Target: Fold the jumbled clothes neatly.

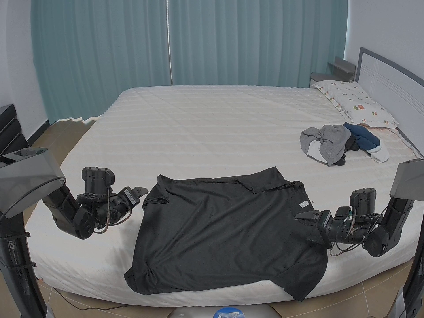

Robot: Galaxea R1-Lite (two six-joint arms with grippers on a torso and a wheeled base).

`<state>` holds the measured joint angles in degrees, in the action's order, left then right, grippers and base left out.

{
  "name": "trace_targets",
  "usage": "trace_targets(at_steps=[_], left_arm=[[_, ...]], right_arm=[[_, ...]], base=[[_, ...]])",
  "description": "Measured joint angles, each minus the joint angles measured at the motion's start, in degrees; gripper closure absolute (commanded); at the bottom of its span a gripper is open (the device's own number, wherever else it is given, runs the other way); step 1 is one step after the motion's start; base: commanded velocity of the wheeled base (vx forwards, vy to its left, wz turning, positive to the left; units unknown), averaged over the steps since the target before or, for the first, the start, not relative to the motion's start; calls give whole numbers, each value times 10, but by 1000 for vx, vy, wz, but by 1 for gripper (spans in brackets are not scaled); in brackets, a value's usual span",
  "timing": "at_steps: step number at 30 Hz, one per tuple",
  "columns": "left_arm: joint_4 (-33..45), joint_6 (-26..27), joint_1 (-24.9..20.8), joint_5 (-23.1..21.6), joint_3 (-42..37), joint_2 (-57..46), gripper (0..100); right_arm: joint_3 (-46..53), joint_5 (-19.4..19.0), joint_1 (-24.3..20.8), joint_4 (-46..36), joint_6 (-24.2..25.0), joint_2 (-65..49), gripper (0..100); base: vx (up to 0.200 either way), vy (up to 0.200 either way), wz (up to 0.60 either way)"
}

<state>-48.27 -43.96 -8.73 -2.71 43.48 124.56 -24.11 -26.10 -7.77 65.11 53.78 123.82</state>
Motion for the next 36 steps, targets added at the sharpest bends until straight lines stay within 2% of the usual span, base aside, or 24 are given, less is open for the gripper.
trace_targets(at_steps=[11,18,26,33,34,36], left_arm=[[75,1,-7,3,197,85,0],[109,2,-20,8,294,152,0],[126,29,-56,79,362,216,0],[122,42,-61,120,388,249,0],[121,44,-61,125,391,253,100],[121,50,-60,131,394,258,100]], right_arm=[[-5,0,0,0,0,14,0],[-7,0,-1,1,1,21,0],[-5,0,-2,1,-1,24,0],[-4,0,-4,1,-2,25,0],[-4,0,-5,1,-3,25,0],[-4,0,-5,1,-3,25,0]], base=[[0,0,0],[0,0,0],[0,0,0],[0,0,0],[0,0,0],[0,0,0]])
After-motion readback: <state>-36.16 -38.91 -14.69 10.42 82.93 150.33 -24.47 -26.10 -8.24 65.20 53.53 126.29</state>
